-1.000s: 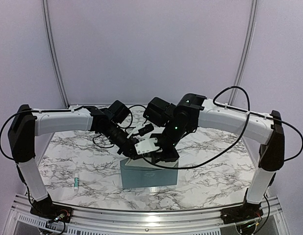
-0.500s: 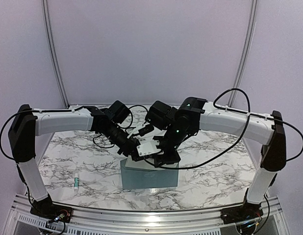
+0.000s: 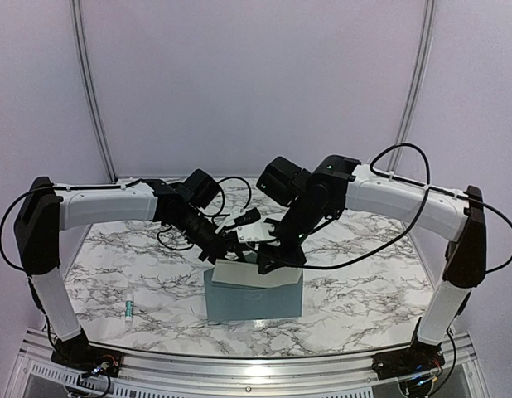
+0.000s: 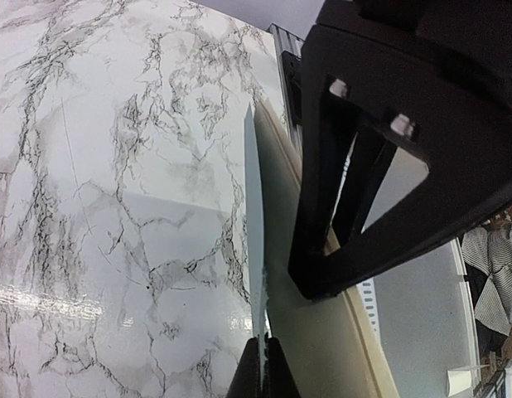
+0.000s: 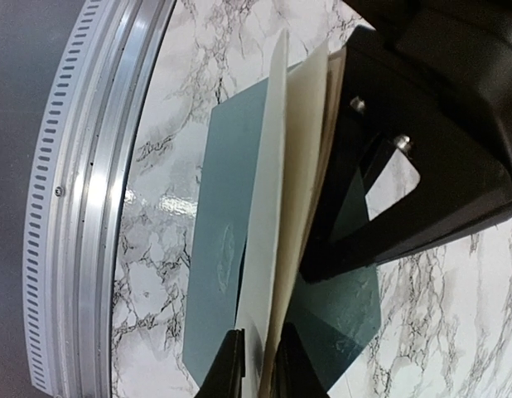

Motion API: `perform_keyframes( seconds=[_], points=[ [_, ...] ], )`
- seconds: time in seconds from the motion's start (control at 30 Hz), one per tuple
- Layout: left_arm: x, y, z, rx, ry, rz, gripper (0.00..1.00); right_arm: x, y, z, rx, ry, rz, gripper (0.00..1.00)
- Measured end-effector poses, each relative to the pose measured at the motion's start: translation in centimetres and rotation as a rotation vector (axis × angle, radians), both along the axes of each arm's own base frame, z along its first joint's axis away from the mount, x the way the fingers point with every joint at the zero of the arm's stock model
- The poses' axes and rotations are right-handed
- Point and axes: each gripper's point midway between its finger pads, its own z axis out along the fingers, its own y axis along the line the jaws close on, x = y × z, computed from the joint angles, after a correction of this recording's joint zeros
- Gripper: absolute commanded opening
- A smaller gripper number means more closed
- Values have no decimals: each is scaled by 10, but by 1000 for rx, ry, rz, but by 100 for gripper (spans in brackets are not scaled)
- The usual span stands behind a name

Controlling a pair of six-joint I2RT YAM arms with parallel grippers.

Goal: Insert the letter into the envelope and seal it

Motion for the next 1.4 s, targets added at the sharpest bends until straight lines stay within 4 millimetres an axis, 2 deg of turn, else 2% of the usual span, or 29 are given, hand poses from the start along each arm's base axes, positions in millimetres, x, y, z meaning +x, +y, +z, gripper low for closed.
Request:
perform_keyframes(
  seconds=[0.1,0.4,0.73,1.1,1.33,1.4],
  points=[
    [0,0,0,-1,0,0,0,-2,3,2,18,20,-4,0],
    [0,0,1,1,10,4,0,1,5,3,30,22,-20,0],
    [1,-2,-2,10,31,12,0,11,7,-7,9,-12,-49,0],
    [1,-2,-3,16,58,22,0,-1,13,-19,-31,-54,-15,0],
    [1,-3,-6,19,85,26,0,5,15,-25,-49,-83,-25,0],
    [2,-3,-8,22,90,28,0,6,15,-26,-53,-87,-28,3]
  ],
)
